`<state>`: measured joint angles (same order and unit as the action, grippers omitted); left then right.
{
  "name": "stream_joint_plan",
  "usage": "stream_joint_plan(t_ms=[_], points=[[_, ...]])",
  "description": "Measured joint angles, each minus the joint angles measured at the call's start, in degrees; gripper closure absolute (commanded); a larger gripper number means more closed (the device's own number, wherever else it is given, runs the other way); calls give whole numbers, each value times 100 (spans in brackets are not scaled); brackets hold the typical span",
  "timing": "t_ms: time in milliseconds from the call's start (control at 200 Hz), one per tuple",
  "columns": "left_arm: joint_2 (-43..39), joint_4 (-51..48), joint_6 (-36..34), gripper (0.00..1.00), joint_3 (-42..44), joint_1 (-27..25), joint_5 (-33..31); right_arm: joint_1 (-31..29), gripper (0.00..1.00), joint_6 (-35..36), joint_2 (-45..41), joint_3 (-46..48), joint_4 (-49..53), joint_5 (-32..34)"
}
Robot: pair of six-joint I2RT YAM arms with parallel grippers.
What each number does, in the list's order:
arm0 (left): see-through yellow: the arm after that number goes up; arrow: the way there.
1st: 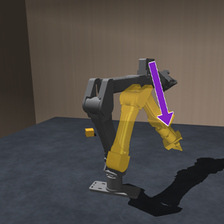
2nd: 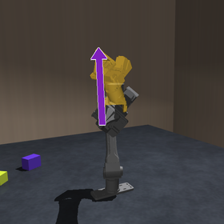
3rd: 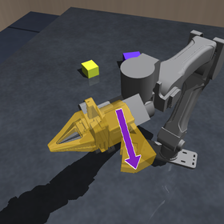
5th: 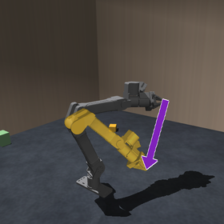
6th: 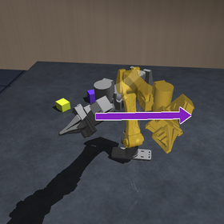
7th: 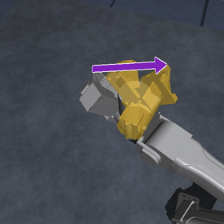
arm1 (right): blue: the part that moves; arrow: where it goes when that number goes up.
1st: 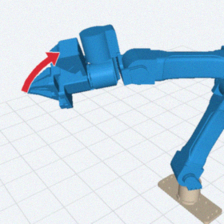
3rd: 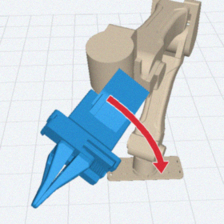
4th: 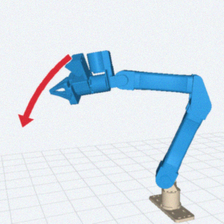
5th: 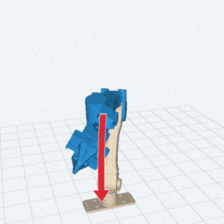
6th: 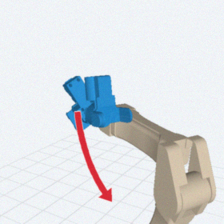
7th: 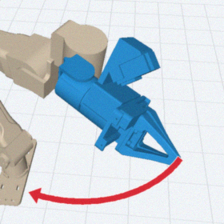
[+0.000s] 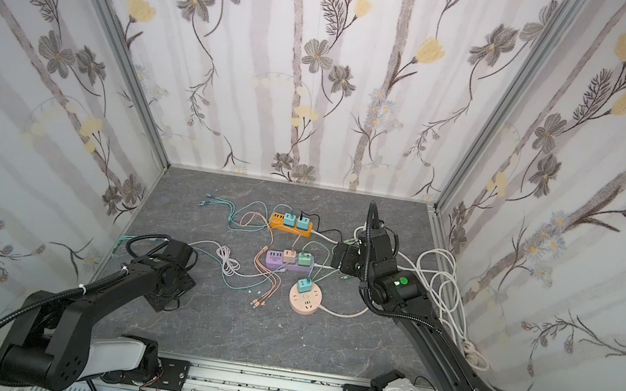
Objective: Insert the plug
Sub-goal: 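Move the left gripper to the teal charger with white cable and grasp it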
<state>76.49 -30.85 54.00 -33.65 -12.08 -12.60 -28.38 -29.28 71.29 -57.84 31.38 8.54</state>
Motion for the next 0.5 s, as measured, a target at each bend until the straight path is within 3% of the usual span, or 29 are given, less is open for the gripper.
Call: stream_joint_plan(t_ms=[115,220,350,500], points=[[699,164,-28,13,-664,-632,50,-13,1,-2,-52,0,2,42],[693,188,-111,10,-920,-861,-52,-61,1,-2,-173,114,-28,81],[63,-164,-92,7,-719,-706,-275,-81,1,-9,-393,483,-125,83],[-673,-597,-111,8,-431,33,-225,-85,0,-24,-577,970,-184,74]])
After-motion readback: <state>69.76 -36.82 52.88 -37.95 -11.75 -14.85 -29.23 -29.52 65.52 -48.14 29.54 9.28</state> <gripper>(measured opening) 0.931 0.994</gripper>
